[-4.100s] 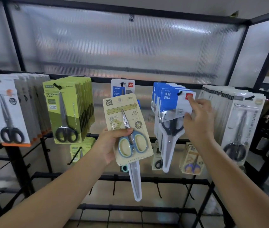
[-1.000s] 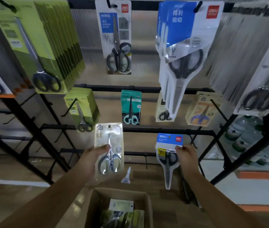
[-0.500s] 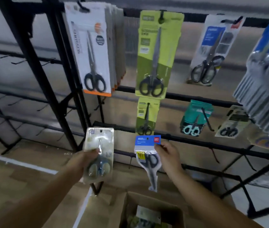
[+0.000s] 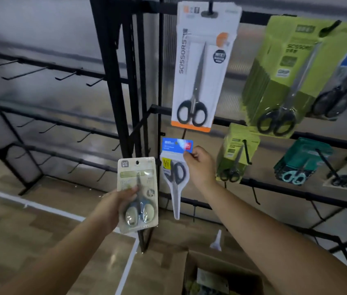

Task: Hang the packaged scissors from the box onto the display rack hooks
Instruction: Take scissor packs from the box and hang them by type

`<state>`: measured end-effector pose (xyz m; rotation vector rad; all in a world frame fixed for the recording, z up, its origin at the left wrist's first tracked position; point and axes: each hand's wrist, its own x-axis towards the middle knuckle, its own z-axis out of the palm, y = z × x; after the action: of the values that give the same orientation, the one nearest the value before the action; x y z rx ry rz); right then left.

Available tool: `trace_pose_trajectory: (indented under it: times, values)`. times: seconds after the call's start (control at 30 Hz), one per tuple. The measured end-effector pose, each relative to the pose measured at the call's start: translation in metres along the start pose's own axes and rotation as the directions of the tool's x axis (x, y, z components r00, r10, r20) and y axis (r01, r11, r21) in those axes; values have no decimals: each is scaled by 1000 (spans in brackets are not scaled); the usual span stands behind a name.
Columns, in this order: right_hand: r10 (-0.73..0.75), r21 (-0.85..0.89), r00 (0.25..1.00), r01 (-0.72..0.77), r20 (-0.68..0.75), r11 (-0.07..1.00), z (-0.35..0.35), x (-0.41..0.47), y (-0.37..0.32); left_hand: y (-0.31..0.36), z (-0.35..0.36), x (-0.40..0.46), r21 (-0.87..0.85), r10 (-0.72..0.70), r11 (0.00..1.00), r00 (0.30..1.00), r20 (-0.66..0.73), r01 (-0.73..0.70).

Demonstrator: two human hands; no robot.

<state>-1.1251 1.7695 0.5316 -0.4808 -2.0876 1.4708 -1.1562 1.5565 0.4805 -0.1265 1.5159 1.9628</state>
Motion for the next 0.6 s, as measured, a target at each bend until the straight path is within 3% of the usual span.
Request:
trace_pose_trajectory:
  times: [0.17,0.37,0.6]
  values:
    - [5,-50,999,-6,-32,999,3,0,14,6,-9,11,-10,-21,1000,999,36,22]
    - [-3,19,997,5,-71,1000,6,-1,17,10,-9,23,-33,-49,998,995,91,52]
    - [155,190,975,-123,-161,974,8,0,26,14,-16,32,-5,-51,999,991,122,52]
